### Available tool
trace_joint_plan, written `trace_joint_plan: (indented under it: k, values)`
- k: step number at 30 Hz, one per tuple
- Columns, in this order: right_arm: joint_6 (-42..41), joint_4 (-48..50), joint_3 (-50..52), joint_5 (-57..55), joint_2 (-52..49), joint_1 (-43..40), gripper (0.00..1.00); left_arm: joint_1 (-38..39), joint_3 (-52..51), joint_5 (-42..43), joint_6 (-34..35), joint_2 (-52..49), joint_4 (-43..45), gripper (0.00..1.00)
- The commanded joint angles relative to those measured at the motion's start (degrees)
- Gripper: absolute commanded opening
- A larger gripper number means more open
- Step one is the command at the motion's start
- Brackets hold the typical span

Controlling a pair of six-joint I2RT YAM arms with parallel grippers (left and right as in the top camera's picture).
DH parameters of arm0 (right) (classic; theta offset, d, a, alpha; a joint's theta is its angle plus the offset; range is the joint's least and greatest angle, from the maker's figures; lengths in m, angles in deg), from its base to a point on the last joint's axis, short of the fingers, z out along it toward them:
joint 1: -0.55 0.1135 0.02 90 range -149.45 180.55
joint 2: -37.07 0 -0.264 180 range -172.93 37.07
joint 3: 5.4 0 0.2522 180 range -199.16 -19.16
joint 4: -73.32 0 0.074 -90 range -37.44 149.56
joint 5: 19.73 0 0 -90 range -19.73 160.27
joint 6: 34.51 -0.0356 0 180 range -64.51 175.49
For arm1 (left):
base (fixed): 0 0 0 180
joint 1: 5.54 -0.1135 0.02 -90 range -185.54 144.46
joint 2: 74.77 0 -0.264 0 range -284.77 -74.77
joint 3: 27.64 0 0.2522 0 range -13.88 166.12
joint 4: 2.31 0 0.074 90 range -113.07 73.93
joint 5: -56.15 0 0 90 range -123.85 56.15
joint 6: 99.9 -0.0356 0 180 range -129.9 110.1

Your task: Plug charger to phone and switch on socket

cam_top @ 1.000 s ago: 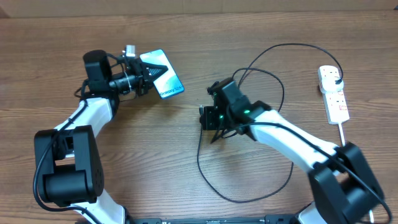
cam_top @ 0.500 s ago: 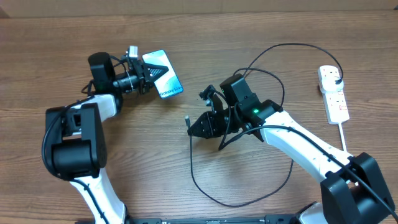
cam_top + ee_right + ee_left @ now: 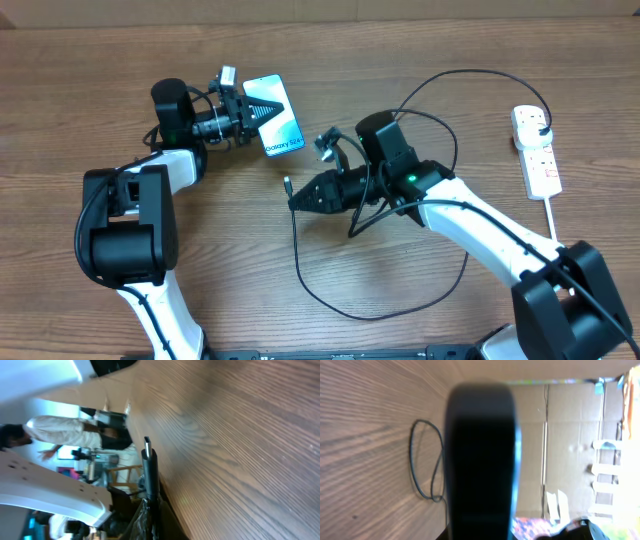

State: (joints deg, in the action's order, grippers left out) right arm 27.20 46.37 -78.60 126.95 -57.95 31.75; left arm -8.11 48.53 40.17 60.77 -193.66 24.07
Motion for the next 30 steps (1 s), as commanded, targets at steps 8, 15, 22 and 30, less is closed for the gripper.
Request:
trace_joint_plan:
  k: [8, 15, 22, 30]
  values:
    - [-5.18, 5.27, 0.24, 8.55, -5.09, -4.26, 0.04, 0.46, 1.51, 5.79, 7.58, 0.50, 8.59, 0.04]
    - [-7.30, 9.31, 0.24, 8.55, -6.16, -5.09, 0.04, 1.16, 1.51, 8.17, 7.80, 0.50, 8.61, 0.04]
    - [-9.20, 12.44, 0.24, 10.25, -7.56, -5.07, 0.04, 1.88, 1.51, 8.55, 7.74, 0.50, 8.61, 0.05]
    - [-10.75, 15.26, 0.24, 10.25, -7.72, -5.18, 0.04, 2.64, 1.51, 8.72, 7.78, 0.50, 8.66, 0.05]
